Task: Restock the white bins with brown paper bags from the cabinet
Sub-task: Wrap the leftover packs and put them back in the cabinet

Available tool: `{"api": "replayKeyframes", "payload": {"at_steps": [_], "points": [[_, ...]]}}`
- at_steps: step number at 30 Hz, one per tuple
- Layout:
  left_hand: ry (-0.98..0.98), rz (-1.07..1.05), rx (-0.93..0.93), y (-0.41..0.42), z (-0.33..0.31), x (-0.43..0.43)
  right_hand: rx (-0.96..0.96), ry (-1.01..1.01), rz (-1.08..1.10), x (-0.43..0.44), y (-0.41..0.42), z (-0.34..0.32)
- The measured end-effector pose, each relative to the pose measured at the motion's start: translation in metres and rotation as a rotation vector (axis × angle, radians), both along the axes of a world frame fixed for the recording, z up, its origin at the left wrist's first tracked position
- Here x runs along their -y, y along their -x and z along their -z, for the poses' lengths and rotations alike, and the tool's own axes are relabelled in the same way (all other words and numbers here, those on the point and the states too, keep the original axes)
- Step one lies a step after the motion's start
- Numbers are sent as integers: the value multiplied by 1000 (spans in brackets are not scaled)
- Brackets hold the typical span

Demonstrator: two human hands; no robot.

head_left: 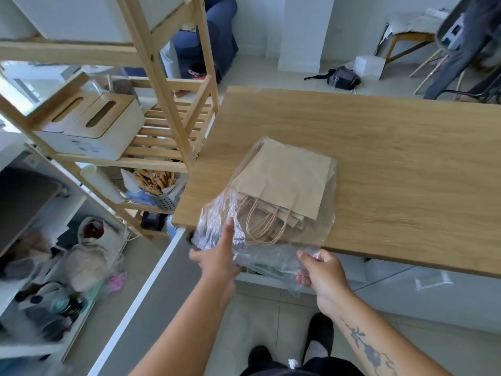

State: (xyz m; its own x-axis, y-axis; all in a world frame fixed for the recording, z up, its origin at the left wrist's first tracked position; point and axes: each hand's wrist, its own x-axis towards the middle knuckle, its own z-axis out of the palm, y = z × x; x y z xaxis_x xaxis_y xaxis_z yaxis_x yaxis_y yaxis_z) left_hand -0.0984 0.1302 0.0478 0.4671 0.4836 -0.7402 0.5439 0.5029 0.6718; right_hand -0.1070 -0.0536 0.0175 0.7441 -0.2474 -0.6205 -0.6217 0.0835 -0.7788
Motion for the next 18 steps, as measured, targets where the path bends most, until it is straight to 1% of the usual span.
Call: {"api": "replayKeyframes", "payload": {"at_steps": [2,3,5,7,9,11,14,18], "points": [[173,-77,54,12,3,18,7,19,-11,-5,1,1],[225,-102,80,15,6,23,19,37,-21,-8,2,3],[258,-75,115,18,10,30,47,81,-58,-14,6,6],[229,-28,134,17,14,33,72,128,-113,-21,9,9],[177,-63,134,13,15,33,101,157,-168,-26,13,12],[130,-118,126,7,17,30,120,153,-217,-28,16,14],[127,-142,131,2,16,25,120,124,-323,-26,18,12],[104,-162,112,-1,19,19,63,91,-462,-19,15,11]]}}
